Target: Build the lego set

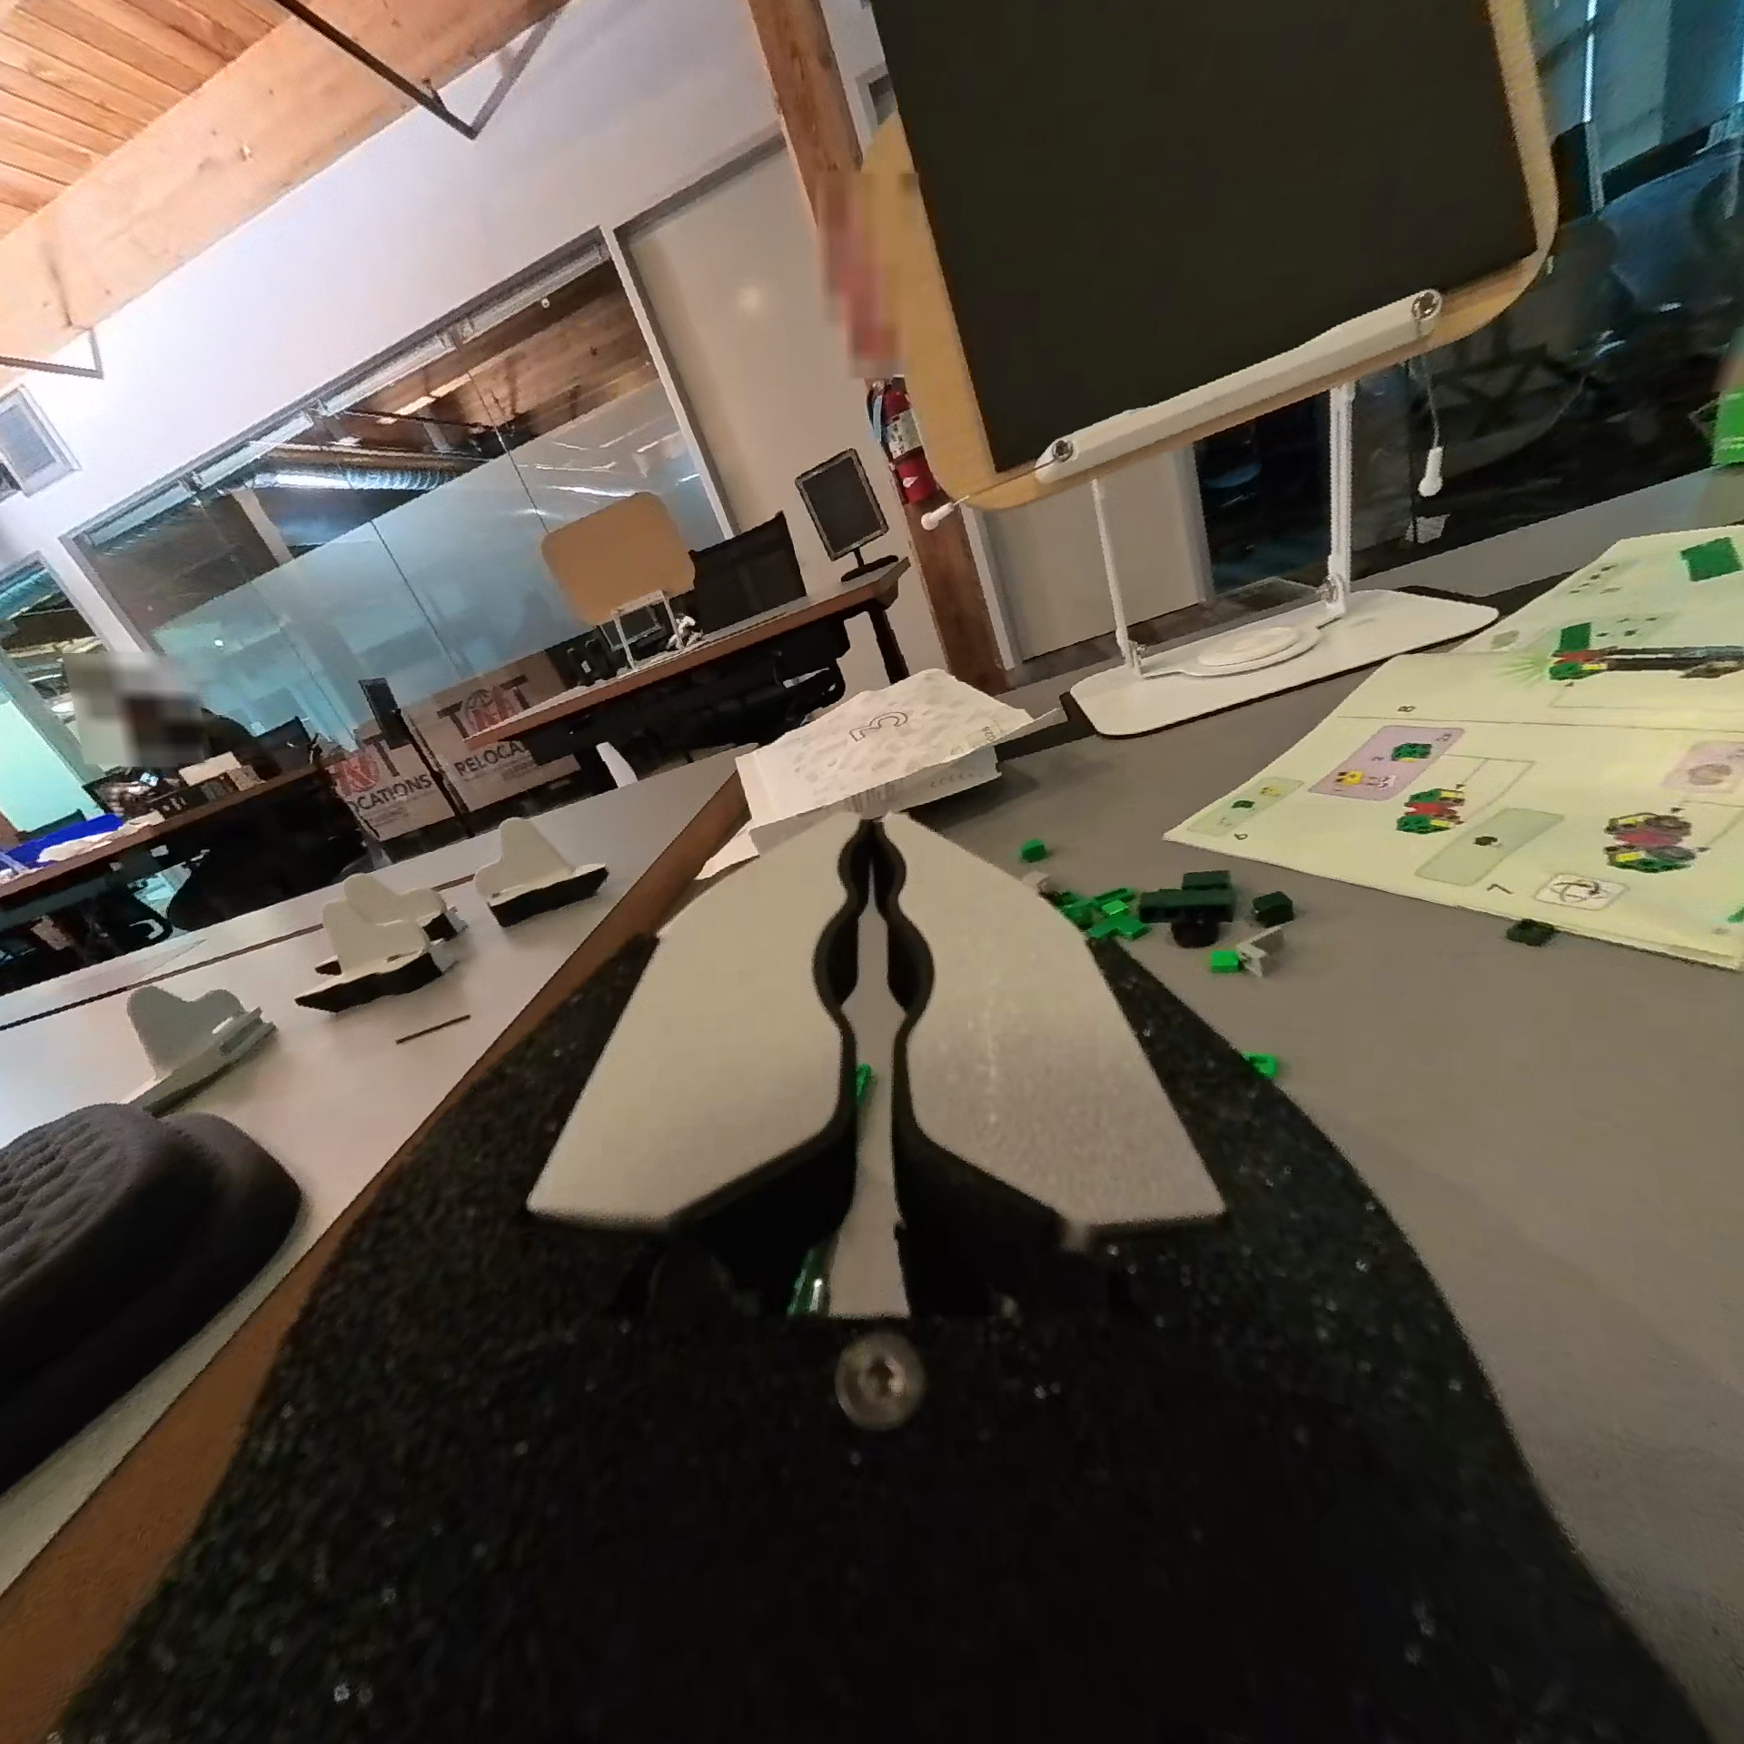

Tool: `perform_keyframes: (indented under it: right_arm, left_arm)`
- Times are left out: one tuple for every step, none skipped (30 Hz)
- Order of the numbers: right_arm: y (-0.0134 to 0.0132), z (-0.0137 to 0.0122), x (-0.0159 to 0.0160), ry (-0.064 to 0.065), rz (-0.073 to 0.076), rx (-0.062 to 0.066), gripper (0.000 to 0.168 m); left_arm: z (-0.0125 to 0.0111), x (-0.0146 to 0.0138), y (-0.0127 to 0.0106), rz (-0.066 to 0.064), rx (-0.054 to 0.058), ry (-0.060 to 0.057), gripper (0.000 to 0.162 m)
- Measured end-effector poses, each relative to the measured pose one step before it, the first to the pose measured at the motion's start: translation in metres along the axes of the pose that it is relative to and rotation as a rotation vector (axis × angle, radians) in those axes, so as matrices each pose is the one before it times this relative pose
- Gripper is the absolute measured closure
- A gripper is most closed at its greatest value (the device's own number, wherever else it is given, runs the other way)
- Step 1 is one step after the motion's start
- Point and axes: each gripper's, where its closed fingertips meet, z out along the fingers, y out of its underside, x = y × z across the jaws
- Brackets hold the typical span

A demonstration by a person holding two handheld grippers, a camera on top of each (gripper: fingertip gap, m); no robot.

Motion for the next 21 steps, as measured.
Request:
perform_keyframes:
  right_arm:
    - [-0.00555,-0.00491,0.00152,0.0136,-0.0137,0.0440,0.131]
    - [-0.00884,-0.00475,-0.00036,0.0008,-0.0222,0.0693,0.131]
    - [-0.01035,-0.00347,-0.00266,-0.0185,-0.0282,0.0828,0.131]
    - [-0.00922,-0.00220,-0.00668,-0.0484,-0.0274,0.0745,0.131]
    - [-0.00728,-0.00073,-0.00992,-0.0676,-0.0233,0.0558,0.131]
    - [-0.00494,0.00066,-0.00972,-0.0605,-0.0226,0.0363,0.130]
    - [-0.00214,0.00209,-0.01026,-0.0567,-0.0273,0.0174,0.130]
    - [0.00015,0.00339,-0.01125,-0.0584,-0.0320,0.0004,0.130]
    - [0.00118,0.00428,-0.01054,-0.0486,-0.0339,-0.0086,0.130]
    - [0.00099,0.00485,-0.00958,-0.0407,-0.0328,-0.0072,0.130]
    - [0.00090,0.00497,-0.00948,-0.0440,-0.0271,-0.0079,0.130]
    - [0.00096,0.00484,-0.00896,-0.0462,-0.0179,-0.0094,0.130]
    - [0.00026,0.00424,-0.00711,-0.0380,-0.0119,-0.0040,0.130]
    - [-0.00008,0.00367,-0.00488,-0.0254,-0.0089,0.0001,0.130]
    - [-0.00024,0.00279,-0.00238,-0.0109,-0.0062,0.0026,0.131]
    - [-0.00010,0.00208,-0.00146,-0.0070,-0.0025,0.0043,0.131]
    - [-0.00014,0.00164,-0.00201,-0.0134,0.0012,0.0040,0.131]
    - [-0.00006,0.00121,-0.00154,-0.0110,0.0027,0.0037,0.132]
    - [0.00026,0.00108,-0.00091,-0.0050,0.0006,0.0011,0.132]
    - [0.00049,0.00078,-0.00038,-0.0005,-0.0048,-0.0019,0.132]
    - [0.00093,0.00061,-0.00073,-0.0009,-0.0094,-0.0058,0.132]
  left_arm:
    - [0.00007,-0.00001,0.00007,0.0008,0.0001,-0.0003,0.162]
    - [0.00009,-0.00021,0.00012,0.0003,-0.0004,-0.0004,0.162]
    - [0.00026,-0.00008,0.00029,0.0000,-0.0008,-0.0001,0.162]
    - [0.00025,0.00002,0.00031,0.0002,-0.0010,0.0007,0.162]
    - [0.00048,0.00027,0.00045,0.0005,-0.0020,0.0020,0.162]
    - [0.00050,0.00049,0.00067,0.0009,-0.0038,0.0030,0.162]
    - [0.00028,0.00044,0.00065,0.0017,-0.0042,0.0024,0.162]
    - [0.00010,0.00018,0.00028,0.0030,-0.0021,0.0004,0.162]
    - [-0.00011,-0.00002,-0.00004,0.0038,-0.0002,-0.0015,0.162]
    - [-0.00007,-0.00015,0.00002,0.0033,-0.0005,-0.0022,0.162]
    - [-0.00001,-0.00028,0.00020,0.0024,-0.0013,-0.0026,0.162]
    - [0.00010,-0.00044,0.00022,0.0021,-0.0016,-0.0026,0.162]
    - [0.00021,-0.00031,0.00037,0.0021,-0.0019,-0.0018,0.162]
    - [0.00034,-0.00011,0.00054,0.0021,-0.0031,-0.0006,0.162]
    - [0.00056,-0.00006,0.00068,0.0027,-0.0042,-0.0008,0.162]
    - [0.00029,-0.00012,0.00054,0.0041,-0.0031,-0.0015,0.162]
    - [0.00029,0.00005,0.00024,0.0048,-0.0013,-0.0009,0.162]
    - [0.00015,0.00018,-0.00001,0.0043,-0.0006,-0.0005,0.162]
    - [-0.00002,-0.00011,-0.00008,0.0037,0.0002,-0.0016,0.162]
    - [-0.00008,-0.00031,-0.00023,0.0026,0.0016,-0.0028,0.162]
    - [-0.00023,-0.00046,-0.00027,0.0005,0.0018,-0.0029,0.162]
